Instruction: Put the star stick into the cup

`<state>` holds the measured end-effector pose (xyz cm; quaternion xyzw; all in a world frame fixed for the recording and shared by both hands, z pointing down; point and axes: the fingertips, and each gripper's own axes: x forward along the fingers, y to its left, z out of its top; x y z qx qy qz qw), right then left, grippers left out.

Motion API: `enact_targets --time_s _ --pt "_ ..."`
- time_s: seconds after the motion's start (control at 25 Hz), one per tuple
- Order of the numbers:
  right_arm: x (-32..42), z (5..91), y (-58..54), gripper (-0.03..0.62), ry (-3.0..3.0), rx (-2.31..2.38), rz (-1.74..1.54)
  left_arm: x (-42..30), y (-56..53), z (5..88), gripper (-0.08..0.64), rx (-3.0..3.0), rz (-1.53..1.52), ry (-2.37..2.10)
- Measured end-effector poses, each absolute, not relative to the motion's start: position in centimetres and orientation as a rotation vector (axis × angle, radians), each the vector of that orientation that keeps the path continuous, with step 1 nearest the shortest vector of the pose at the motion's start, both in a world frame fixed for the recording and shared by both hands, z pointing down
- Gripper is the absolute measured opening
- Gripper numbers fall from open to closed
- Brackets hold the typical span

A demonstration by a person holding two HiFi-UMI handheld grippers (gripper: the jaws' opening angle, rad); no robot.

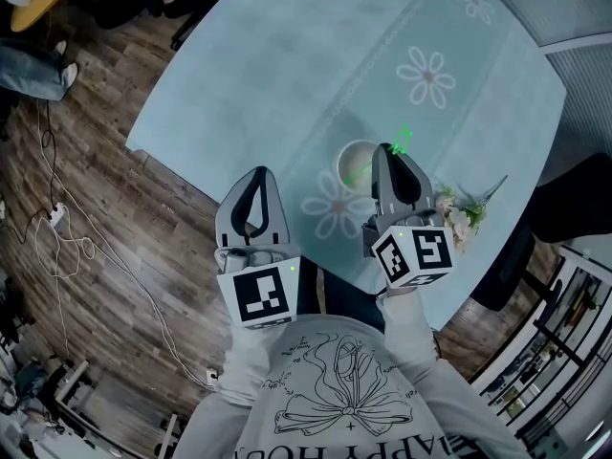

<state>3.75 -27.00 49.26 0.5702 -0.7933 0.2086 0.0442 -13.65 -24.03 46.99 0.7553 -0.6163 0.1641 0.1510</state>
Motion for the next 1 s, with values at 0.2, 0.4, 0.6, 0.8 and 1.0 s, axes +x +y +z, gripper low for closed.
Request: enact_targets --time_s 0.2,0.4,0.6,0.8,1.0 --pt "4.4 49.7 -28.0 0.018 -2.398 1.768 0.622 -13.6 -24.0 46.9 0.006 2.16 0.47 -1.772" --pt "4.8 50.4 -28.9 0.023 -2.365 1.79 0.626 -13.5 -24.0 47.2 0.006 2.157 0.484 -1.775" --pt "5.1 51.2 -30.2 0.028 -2.323 1.788 0.623 -13.4 -24.3 47.4 0.006 2.143 0.476 -1.772" --pt "5.5 51.9 -30.8 0.031 -2.295 1.807 0.655 -13.3 -24.1 47.7 0.006 2.137 0.483 -1.769" --pt "5.4 52.5 -31.2 0.032 -2.285 1.808 0.676 -13.5 -24.3 48.0 0.006 2.136 0.49 -1.773"
